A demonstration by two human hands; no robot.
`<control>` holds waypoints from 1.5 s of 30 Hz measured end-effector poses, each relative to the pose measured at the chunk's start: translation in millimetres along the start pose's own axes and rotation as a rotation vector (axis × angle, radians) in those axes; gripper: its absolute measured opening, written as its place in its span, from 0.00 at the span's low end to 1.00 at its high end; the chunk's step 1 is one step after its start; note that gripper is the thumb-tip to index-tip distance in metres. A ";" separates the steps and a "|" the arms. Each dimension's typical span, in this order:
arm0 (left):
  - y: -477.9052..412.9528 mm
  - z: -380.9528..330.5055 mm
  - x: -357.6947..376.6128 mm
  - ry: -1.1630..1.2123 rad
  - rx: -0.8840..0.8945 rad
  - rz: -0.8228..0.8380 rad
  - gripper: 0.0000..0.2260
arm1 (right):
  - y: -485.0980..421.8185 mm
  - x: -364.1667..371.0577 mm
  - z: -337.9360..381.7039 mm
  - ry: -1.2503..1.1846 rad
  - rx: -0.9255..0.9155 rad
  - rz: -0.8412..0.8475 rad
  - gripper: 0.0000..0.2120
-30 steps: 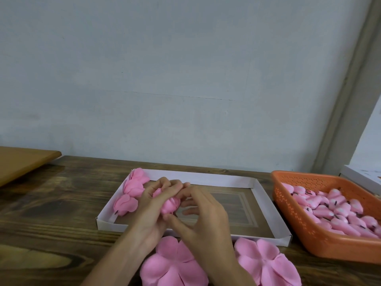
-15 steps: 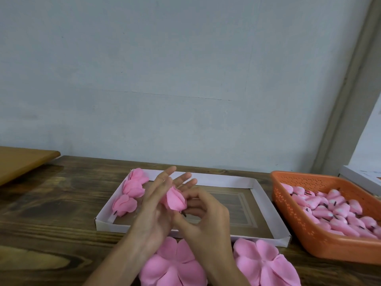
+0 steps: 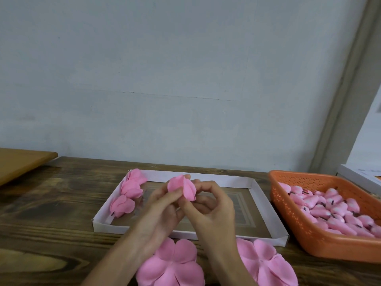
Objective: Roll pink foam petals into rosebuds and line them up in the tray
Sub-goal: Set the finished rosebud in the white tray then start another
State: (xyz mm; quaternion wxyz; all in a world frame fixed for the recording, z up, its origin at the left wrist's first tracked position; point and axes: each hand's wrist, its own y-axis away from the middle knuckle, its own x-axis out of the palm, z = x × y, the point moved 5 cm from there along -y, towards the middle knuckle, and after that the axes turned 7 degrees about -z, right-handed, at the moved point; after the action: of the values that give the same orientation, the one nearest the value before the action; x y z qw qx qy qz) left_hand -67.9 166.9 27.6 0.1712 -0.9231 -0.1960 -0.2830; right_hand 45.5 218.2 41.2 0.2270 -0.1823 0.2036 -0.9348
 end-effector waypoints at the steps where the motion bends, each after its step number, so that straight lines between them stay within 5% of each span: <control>1: -0.8 1.2 -2.6 0.013 -0.011 -0.025 0.15 | 0.1 0.2 -0.2 0.010 -0.016 -0.004 0.11; 12: 3.6 -3.9 1.6 0.025 0.016 -0.107 0.09 | 5.6 3.5 5.9 0.171 -0.161 -0.018 0.08; 21: 6.9 -1.5 5.3 0.152 -0.047 -0.124 0.16 | 4.4 0.9 2.7 0.247 -0.186 -0.050 0.08; 24: 8.3 1.1 5.0 0.041 0.009 -0.142 0.10 | 4.9 -0.7 4.1 0.278 -0.216 -0.078 0.06; 28: 11.9 1.4 7.5 -0.005 0.038 -0.120 0.16 | 8.0 1.5 6.7 0.384 -0.277 -0.073 0.07; 37: 13.4 -3.1 10.2 0.050 0.039 -0.104 0.07 | 9.7 5.5 14.9 0.574 -0.351 -0.007 0.10; 45: 8.4 -6.3 2.7 -0.052 0.116 -0.099 0.12 | -1.8 -0.8 23.6 0.453 -0.322 0.064 0.12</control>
State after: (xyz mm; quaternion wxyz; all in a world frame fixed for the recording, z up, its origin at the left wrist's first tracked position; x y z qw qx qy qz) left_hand -64.9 157.7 32.3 0.2049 -0.9079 -0.2621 -0.2552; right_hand 55.8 213.1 61.9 0.1732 0.0043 0.4006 -0.8997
